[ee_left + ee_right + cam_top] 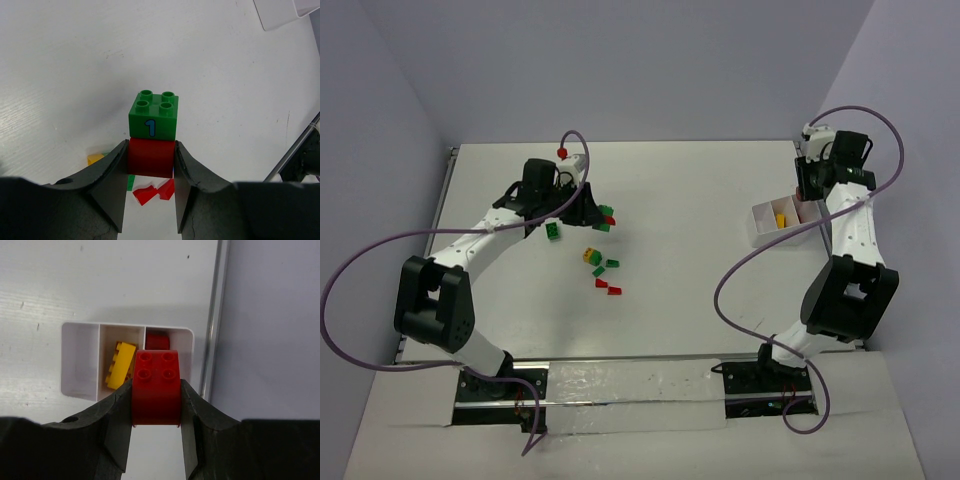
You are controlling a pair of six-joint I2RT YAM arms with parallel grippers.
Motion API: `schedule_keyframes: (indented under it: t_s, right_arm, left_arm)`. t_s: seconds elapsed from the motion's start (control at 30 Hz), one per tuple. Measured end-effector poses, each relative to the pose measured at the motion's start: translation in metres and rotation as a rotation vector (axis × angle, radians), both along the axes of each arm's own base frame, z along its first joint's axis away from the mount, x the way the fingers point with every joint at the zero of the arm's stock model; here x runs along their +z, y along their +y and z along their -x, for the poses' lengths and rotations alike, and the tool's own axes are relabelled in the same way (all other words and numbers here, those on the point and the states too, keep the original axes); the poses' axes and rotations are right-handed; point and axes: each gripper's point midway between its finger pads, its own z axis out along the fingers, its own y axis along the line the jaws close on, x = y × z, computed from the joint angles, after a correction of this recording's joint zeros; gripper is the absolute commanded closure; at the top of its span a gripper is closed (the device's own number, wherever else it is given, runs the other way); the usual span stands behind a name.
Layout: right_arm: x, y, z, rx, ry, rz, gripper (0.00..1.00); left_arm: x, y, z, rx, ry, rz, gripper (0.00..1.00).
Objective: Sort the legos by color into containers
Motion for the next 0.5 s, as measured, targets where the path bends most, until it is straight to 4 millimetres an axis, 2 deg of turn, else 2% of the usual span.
schedule_keyframes:
  t_s: [0.23,0.33,0.5]
  right_arm:
    - [-0.011,-0.007,0.006,-0.01,0.088,0.021,0.97]
    - [-0.02,-0.009,0.008,-0.014,0.134,0.022,0.92]
    - [-0.037,-0.011,0.015,-0.024,0.207,0.017,0.91]
  left_arm:
    - [0.002,-0.001,-0.002,-0.003,-0.005,-0.001,1.0]
    - [0.001,-0.001,-0.003,-0.002,-0.002,-0.002,1.0]
    - [-0.002,-0.001,-0.003,-0.003,0.006,-0.005,1.0]
